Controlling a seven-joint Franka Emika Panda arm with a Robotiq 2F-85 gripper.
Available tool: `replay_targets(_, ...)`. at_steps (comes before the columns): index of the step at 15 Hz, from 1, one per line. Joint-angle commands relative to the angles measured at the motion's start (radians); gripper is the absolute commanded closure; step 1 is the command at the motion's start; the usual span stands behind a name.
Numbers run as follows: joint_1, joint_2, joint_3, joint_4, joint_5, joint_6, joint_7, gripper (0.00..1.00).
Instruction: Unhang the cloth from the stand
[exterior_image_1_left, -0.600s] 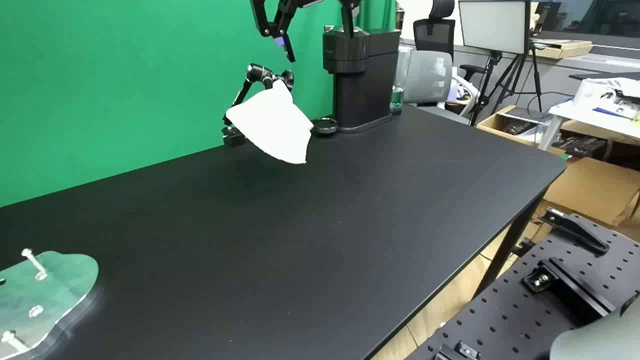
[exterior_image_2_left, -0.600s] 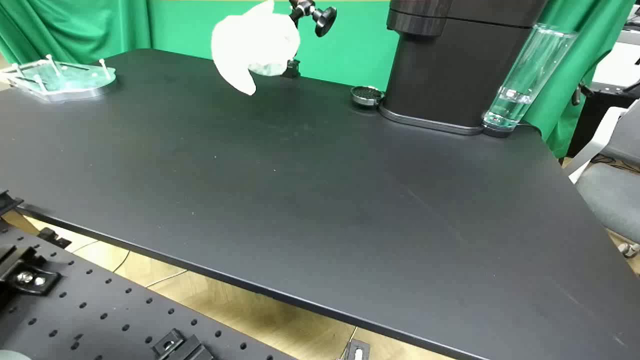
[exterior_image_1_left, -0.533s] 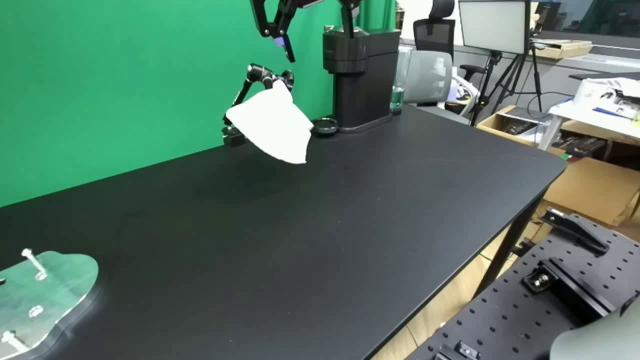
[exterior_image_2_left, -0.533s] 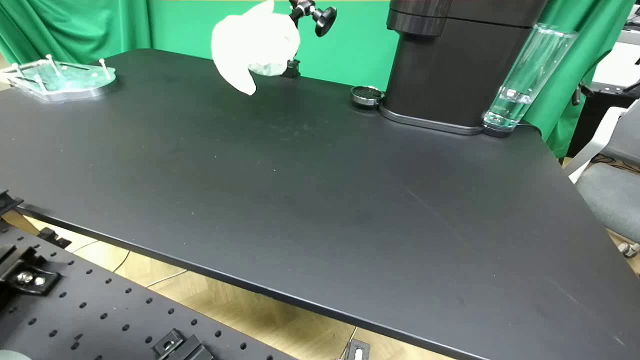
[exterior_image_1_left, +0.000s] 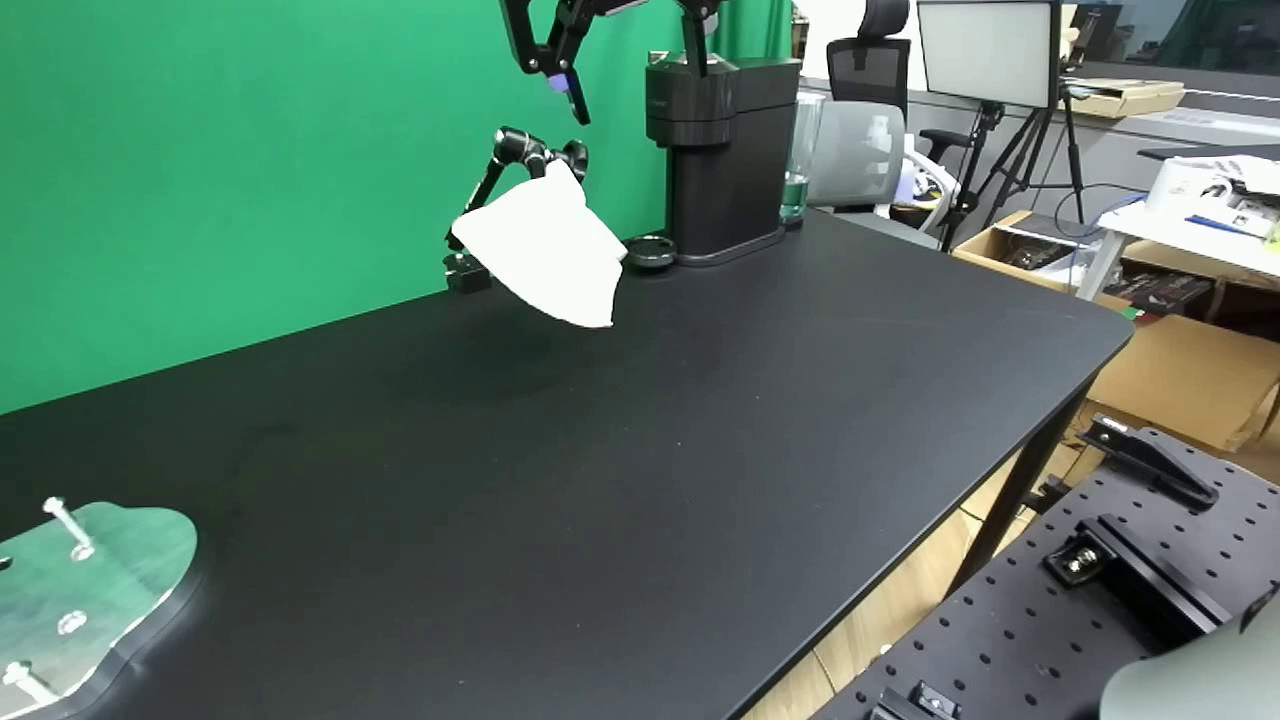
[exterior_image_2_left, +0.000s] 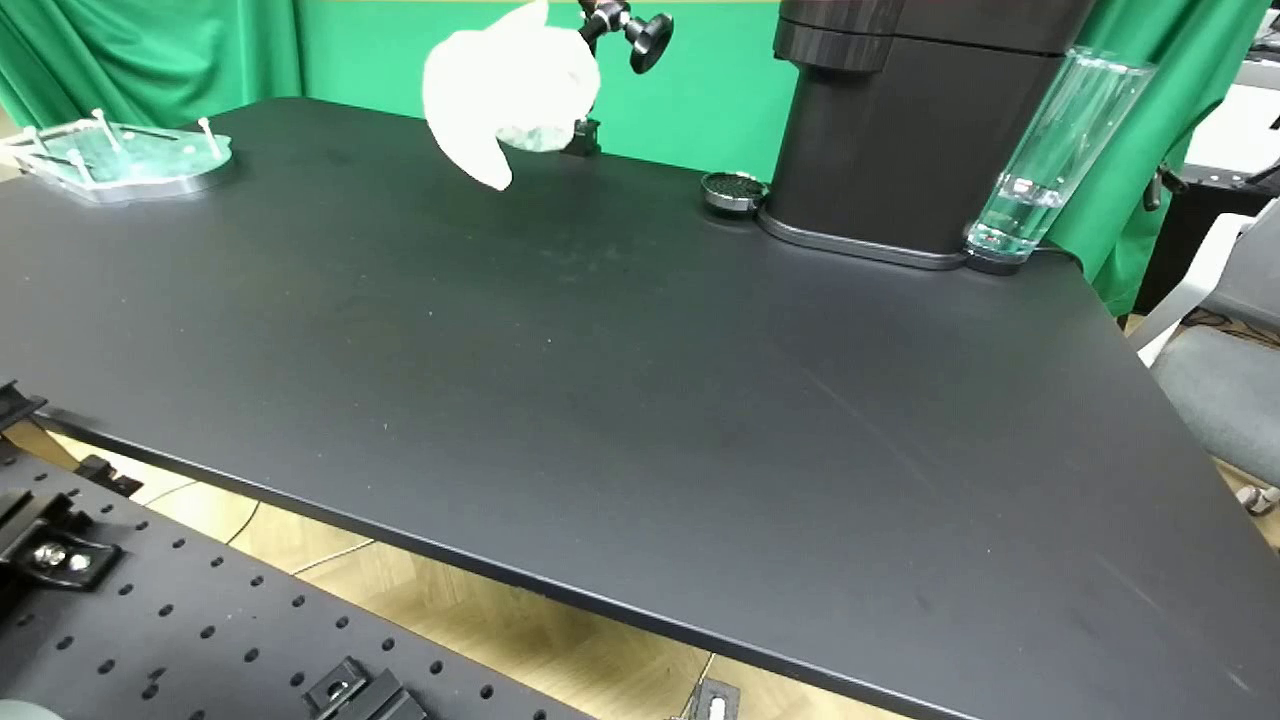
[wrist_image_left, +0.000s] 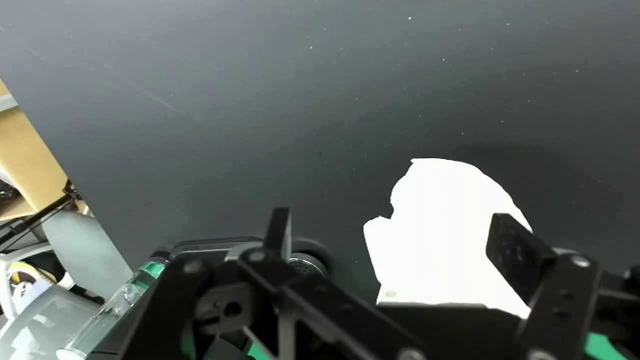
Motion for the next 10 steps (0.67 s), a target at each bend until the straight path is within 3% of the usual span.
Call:
replay_targets(1,0.052,0.008,-0.049,0.003,-0.02,-0.007,0.015,0.0)
replay_targets(4,0.059,0.027,-0.079,0.01,-0.031,0.04,-0.025,0.0)
replay_targets(10,0.104,0.143,-0.213,0.082,0.01,0.245,-0.424,0.0)
